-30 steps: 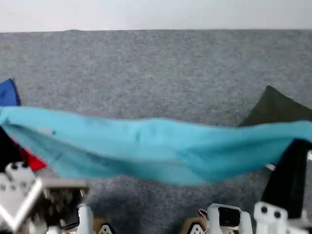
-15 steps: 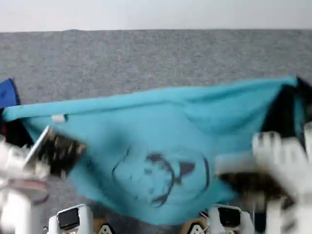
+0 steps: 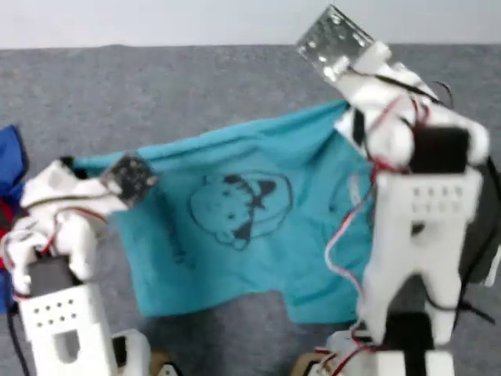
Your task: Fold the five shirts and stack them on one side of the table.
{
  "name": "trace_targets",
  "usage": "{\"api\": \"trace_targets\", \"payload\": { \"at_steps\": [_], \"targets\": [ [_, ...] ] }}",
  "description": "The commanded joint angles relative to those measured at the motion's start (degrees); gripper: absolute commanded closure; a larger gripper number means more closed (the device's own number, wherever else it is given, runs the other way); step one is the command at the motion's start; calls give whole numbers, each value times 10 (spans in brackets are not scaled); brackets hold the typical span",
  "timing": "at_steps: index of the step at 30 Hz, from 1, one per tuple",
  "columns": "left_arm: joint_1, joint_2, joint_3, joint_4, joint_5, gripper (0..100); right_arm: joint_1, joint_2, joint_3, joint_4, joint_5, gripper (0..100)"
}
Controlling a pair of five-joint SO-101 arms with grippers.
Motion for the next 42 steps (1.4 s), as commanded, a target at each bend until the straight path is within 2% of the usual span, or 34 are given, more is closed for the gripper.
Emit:
{"api": "trace_targets", "payload": {
  "at_steps": [1, 4, 8, 17, 26, 30, 34, 38, 42],
  "targets": [
    [33, 11, 50, -117, -7, 995, -3, 36, 3, -62, -19, 987],
    [42, 80, 45, -178, -6, 995, -1, 81, 4, -106, -27, 987],
    [42, 234, -38, -216, -6, 995, 0, 142, 4, -173, -27, 987],
    [41, 601, -374, -215, 33, 995, 20, 288, 1, -420, -23, 987],
    [45, 859, -676, -209, 35, 995, 22, 380, 0, -599, 15, 987],
    [46, 942, -801, -151, 34, 995, 22, 407, 0, -646, 25, 987],
    [49, 997, -902, -51, 34, 995, 22, 419, 0, -633, 37, 987],
    [52, 1012, -962, 89, 34, 995, 22, 400, 0, -566, 38, 987],
    [52, 1010, -992, 215, 33, 995, 22, 370, 0, -454, 58, 987]
  ]
}}
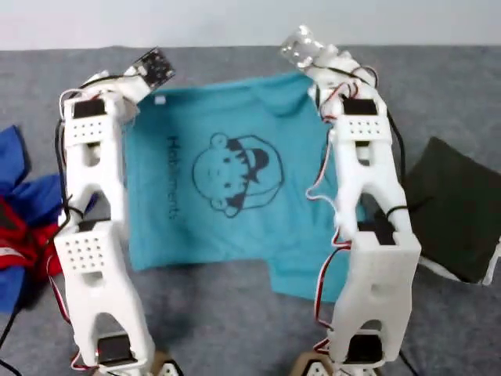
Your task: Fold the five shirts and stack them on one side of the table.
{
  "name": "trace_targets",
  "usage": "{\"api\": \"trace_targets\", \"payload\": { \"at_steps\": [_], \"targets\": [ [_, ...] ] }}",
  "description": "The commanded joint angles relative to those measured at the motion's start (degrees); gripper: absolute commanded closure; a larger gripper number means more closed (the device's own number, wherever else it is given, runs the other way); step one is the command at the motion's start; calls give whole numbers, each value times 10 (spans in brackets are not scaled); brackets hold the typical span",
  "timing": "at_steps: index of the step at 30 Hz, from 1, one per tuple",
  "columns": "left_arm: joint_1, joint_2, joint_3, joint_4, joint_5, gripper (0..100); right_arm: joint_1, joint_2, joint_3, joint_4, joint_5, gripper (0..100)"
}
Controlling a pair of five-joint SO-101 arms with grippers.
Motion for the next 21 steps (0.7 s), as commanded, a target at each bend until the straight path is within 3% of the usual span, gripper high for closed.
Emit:
{"api": "trace_targets", "payload": {
  "at_steps": [1, 6, 12, 17, 21],
  "targets": [
    [4, -11, -46, 124, 4, 995, 15, -66, -8, 93, 30, 987],
    [4, -10, -85, 283, -70, 995, 19, -106, -8, 200, 35, 987],
    [4, -11, -139, 411, -105, 995, 24, -162, -8, 327, 55, 987],
    [-1, -31, -141, 418, -123, 995, 22, -211, -8, 436, 70, 978],
    [4, -84, -62, 418, -158, 995, 21, -244, -8, 516, 89, 973]
  ]
}}
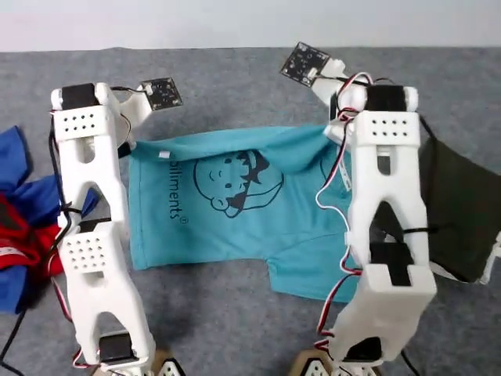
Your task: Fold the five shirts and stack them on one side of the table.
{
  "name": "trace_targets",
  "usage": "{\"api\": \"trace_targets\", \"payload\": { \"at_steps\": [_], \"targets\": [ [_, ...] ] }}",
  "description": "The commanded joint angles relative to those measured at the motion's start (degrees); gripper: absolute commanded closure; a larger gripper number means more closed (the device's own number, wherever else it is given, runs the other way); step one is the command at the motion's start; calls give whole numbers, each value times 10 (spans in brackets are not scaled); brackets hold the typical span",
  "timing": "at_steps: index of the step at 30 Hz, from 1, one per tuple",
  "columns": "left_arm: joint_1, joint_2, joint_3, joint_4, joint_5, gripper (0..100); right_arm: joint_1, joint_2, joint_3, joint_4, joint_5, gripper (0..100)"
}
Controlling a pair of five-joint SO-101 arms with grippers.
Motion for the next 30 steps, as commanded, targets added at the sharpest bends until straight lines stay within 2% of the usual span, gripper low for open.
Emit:
{"api": "trace_targets", "payload": {
  "at_steps": [1, 9, 15, 23, 30],
  "targets": [
    [9, -84, 66, 18, -38, 995, 8, -62, -8, 71, 22, 973],
    [18, -228, 307, 18, -87, 995, 8, -101, -6, 218, 33, 977],
    [18, -283, 422, 18, -118, 995, 16, -154, 55, 220, 42, 978],
    [11, -291, 480, 16, -138, 992, 15, -243, 244, 218, 70, 978],
    [8, -291, 480, 17, -138, 973, 11, -248, 302, 218, 69, 978]
  ]
}}
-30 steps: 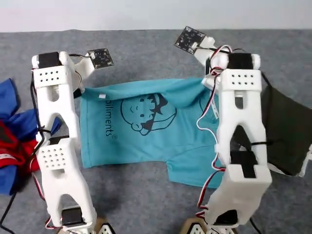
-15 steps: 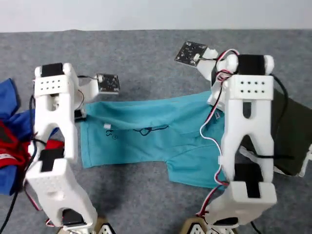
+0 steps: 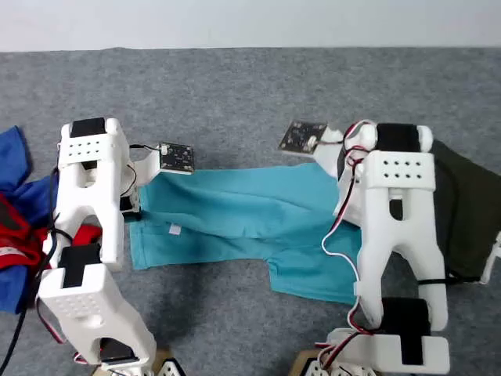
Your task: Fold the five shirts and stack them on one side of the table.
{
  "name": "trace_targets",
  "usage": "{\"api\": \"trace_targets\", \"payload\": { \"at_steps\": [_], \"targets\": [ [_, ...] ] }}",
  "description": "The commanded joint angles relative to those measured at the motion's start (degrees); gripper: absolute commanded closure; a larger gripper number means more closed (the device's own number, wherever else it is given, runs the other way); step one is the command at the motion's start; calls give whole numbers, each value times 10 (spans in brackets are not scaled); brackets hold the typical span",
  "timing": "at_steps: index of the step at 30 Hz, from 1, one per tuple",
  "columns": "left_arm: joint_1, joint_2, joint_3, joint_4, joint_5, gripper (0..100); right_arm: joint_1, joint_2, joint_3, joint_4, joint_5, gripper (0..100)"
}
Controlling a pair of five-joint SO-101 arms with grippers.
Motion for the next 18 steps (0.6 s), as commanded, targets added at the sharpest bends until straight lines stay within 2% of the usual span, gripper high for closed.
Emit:
{"api": "trace_targets", "payload": {
  "at_steps": [1, 10, 18],
  "targets": [
    [-5, -32, 0, 15, -11, 974, 4, -26, 1, 23, 4, 978],
    [-40, -39, 30, 16, -39, 970, 7, -29, 31, 23, 4, 978],
    [-40, -39, 49, 16, -50, 953, 7, -25, 33, 23, 4, 978]
  ]
}}
